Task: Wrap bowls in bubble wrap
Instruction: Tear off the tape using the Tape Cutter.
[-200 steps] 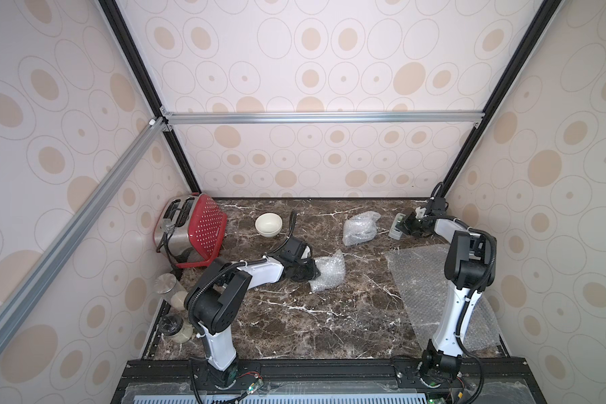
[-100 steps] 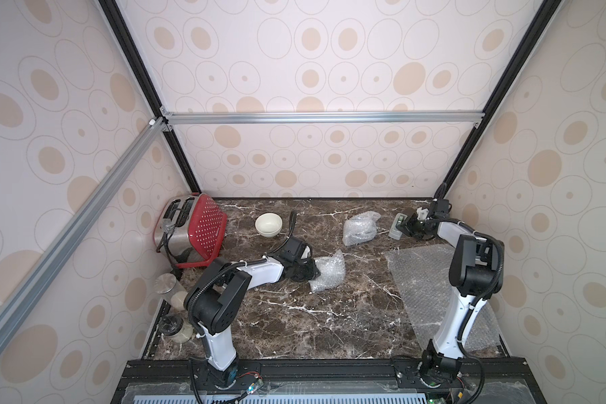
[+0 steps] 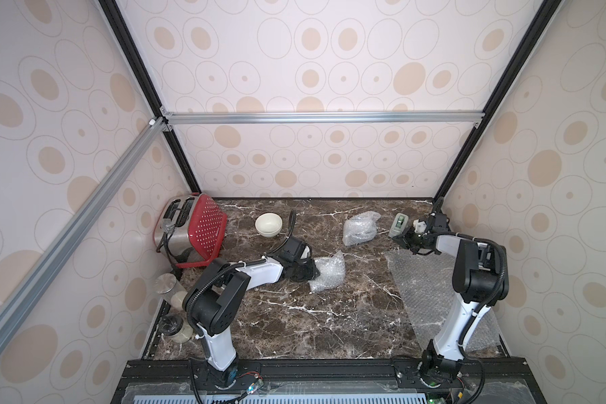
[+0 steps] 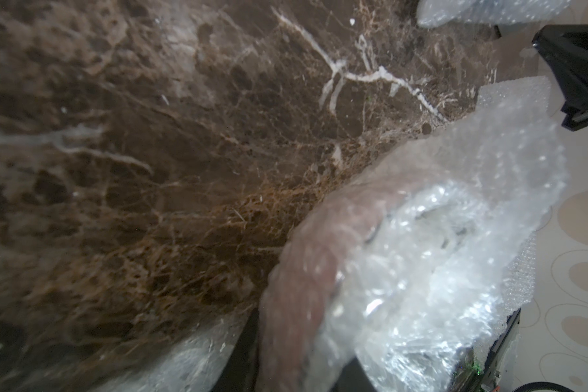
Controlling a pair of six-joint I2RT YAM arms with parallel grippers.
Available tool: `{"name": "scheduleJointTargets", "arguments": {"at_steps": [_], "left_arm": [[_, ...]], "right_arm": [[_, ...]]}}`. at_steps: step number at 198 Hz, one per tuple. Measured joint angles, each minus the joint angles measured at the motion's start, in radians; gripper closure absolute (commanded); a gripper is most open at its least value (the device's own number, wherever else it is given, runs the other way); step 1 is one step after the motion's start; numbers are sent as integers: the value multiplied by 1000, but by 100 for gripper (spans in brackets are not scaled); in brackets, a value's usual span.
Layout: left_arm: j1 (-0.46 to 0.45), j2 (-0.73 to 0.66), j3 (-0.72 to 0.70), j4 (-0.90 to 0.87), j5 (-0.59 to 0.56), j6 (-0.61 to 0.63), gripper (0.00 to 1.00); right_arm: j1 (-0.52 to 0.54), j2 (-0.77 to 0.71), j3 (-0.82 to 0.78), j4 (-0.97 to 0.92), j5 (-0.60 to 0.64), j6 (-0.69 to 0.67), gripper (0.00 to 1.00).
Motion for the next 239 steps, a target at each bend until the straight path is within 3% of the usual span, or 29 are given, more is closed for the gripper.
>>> {"name": "scheduleJointTargets", "arguments": {"at_steps": [137, 239], "left_arm": [[1, -21, -8, -23, -14, 4, 74], [1, -21, -8, -23, -14, 4, 74]], "right_arm": [[-40, 63, -56, 135, -55, 16, 100], [-53, 7, -113, 48, -124, 17, 100]]}}
